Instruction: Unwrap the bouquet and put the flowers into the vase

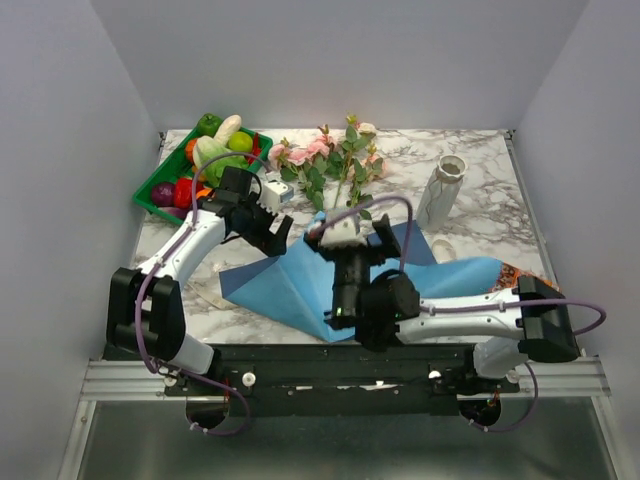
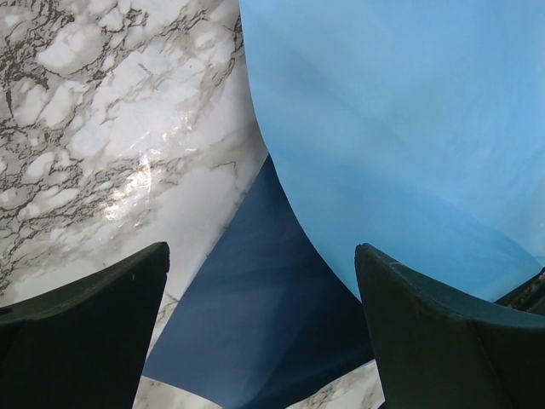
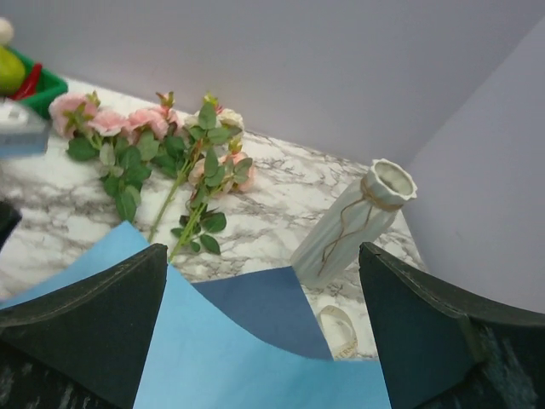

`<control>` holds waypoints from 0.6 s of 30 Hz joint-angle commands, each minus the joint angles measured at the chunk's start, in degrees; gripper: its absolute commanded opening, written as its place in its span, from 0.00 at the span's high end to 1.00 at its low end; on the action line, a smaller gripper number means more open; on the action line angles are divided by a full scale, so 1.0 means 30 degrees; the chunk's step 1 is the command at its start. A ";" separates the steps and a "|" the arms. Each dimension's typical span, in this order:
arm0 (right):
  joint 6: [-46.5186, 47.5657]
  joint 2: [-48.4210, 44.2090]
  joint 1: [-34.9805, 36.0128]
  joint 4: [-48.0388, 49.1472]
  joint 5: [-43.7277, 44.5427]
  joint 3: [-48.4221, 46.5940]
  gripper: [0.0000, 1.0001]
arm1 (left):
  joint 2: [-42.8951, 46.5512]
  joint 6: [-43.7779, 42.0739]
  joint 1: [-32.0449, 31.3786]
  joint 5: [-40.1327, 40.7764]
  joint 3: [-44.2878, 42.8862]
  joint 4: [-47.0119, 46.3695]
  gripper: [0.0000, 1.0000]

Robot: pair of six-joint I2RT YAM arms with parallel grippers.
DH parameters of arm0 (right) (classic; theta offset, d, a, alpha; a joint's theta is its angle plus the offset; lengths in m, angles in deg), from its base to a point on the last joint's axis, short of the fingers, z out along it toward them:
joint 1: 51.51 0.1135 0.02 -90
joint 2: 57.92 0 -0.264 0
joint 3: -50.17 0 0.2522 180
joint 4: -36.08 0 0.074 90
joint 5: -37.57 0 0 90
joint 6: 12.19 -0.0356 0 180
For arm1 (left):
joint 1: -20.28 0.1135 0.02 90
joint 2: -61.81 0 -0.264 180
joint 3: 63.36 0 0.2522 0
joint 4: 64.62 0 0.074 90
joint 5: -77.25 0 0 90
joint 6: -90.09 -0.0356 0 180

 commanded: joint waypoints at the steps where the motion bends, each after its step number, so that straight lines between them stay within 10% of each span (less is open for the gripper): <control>1: 0.4126 -0.0043 -0.2600 0.6985 0.3303 -0.4802 0.00 | -0.0620 0.0259 -0.0022 0.0194 -0.1261 -0.0059 0.01; 18: 1.1398 0.7285 -0.7851 0.6985 0.1669 -1.4416 0.00 | 0.0280 0.1754 0.0416 0.0333 -0.2529 -0.1929 0.01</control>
